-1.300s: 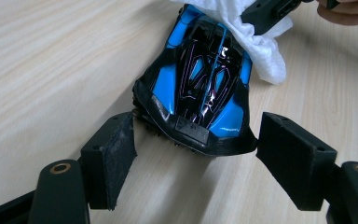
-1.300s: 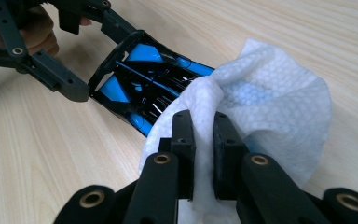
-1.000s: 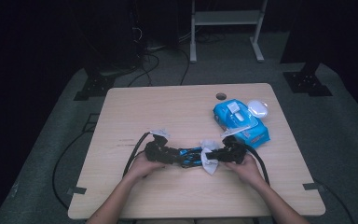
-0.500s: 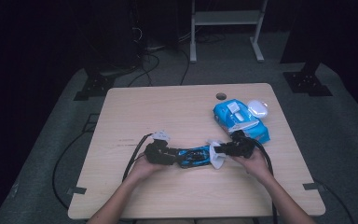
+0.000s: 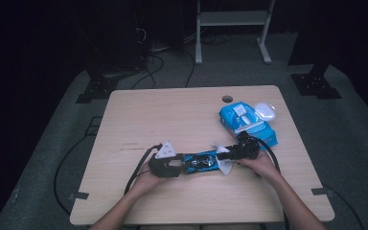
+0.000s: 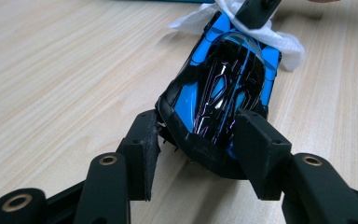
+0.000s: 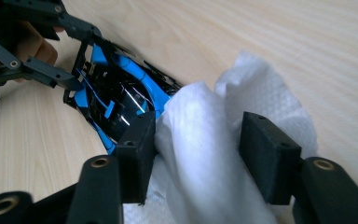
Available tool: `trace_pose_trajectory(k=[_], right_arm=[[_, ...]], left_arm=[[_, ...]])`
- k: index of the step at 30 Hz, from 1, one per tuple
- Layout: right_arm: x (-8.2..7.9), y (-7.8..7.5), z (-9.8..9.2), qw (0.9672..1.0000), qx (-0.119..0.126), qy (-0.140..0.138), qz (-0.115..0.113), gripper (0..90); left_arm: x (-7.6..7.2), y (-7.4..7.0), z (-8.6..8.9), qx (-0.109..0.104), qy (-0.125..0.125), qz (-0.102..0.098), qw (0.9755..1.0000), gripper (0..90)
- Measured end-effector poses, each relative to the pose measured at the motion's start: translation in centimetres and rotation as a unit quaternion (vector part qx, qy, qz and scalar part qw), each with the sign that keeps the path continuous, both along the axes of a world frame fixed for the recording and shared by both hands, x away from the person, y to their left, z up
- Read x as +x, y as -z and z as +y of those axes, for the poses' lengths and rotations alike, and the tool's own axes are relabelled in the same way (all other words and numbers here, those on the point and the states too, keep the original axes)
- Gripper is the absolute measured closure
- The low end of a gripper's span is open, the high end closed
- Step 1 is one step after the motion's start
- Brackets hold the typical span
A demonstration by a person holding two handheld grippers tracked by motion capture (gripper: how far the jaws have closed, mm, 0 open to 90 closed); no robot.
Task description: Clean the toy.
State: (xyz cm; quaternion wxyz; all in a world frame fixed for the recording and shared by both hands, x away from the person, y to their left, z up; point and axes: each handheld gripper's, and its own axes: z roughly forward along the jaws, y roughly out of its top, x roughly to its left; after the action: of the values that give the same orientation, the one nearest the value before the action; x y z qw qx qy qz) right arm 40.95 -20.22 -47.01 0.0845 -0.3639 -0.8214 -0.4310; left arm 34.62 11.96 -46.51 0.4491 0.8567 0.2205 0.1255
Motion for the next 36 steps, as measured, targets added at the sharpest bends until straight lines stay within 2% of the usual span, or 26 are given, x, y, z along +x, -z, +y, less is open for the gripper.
trace_pose_trajectory(k=[1,5,8,13,16,19,21,23,24,25,26,27,28,32,36], right_arm=[[0.1,0.1,0.1,1.0,0.005,-0.001,0.006,43.3],[0.2,0.4,0.3,0.9995,0.025,-0.014,0.015,43.4],[0.4,0.8,0.3,0.9981,0.047,-0.024,0.033,45.9],[-0.1,0.3,0.2,0.9986,0.037,-0.038,0.007,50.2],[-0.7,0.0,0.1,0.9981,0.033,-0.051,-0.011,53.9],[-1.8,-0.5,0.3,0.9963,0.018,-0.061,-0.058,54.7],[-2.4,-0.8,0.5,0.9939,0.008,-0.074,-0.082,56.8],[-3.2,-1.2,0.7,0.9904,-0.007,-0.087,-0.107,59.0],[-3.6,-1.5,0.8,0.9882,-0.015,-0.093,-0.12,60.0],[-4.0,-1.7,1.0,0.9858,-0.026,-0.099,-0.133,60.3],[-4.3,-1.9,1.1,0.9838,-0.036,-0.101,-0.144,60.6],[-4.5,-2.0,1.2,0.9827,-0.043,-0.101,-0.149,61.3],[-4.6,-2.1,1.2,0.9811,-0.049,-0.104,-0.156,62.3],[-4.6,-2.4,1.4,0.9775,-0.066,-0.093,-0.177,61.2],[-4.1,-2.5,1.9,0.9728,-0.089,-0.064,-0.204,58.3]], left_arm=[[-0.2,0.0,0.0,0.004,0.002,-0.009,0.9999,50.1],[-0.4,0.1,0.0,0.004,0.005,-0.021,0.9998,50.0],[-0.5,0.1,0.0,0.007,0.007,-0.029,0.9995,50.0],[-1.0,0.0,-0.1,0.02,0.015,-0.049,0.9985,48.6],[-1.0,-0.1,-0.1,0.018,0.017,-0.029,0.9993,42.6],[-0.5,-0.1,-0.1,0.019,0.004,-0.007,0.9998,32.2],[0.0,0.0,0.0,0.009,0.008,0.016,0.9998,27.9],[0.6,0.2,-0.1,0.006,0.02,0.054,0.9984,24.4],[1.0,0.3,-0.1,0.005,0.032,0.076,0.9966,23.1],[1.2,0.4,-0.2,0.0,0.039,0.089,0.9953,23.2],[1.4,0.4,-0.2,-0.004,0.049,0.092,0.9945,24.5],[1.3,0.3,-0.2,-0.008,0.061,0.088,0.9942,30.6],[1.2,0.2,-0.2,-0.007,0.062,0.078,0.995,40.9],[1.2,-0.1,-0.6,0.017,0.05,0.048,0.9975,43.3],[1.2,-0.1,-0.6,0.031,0.042,0.026,0.9983,45.5]])
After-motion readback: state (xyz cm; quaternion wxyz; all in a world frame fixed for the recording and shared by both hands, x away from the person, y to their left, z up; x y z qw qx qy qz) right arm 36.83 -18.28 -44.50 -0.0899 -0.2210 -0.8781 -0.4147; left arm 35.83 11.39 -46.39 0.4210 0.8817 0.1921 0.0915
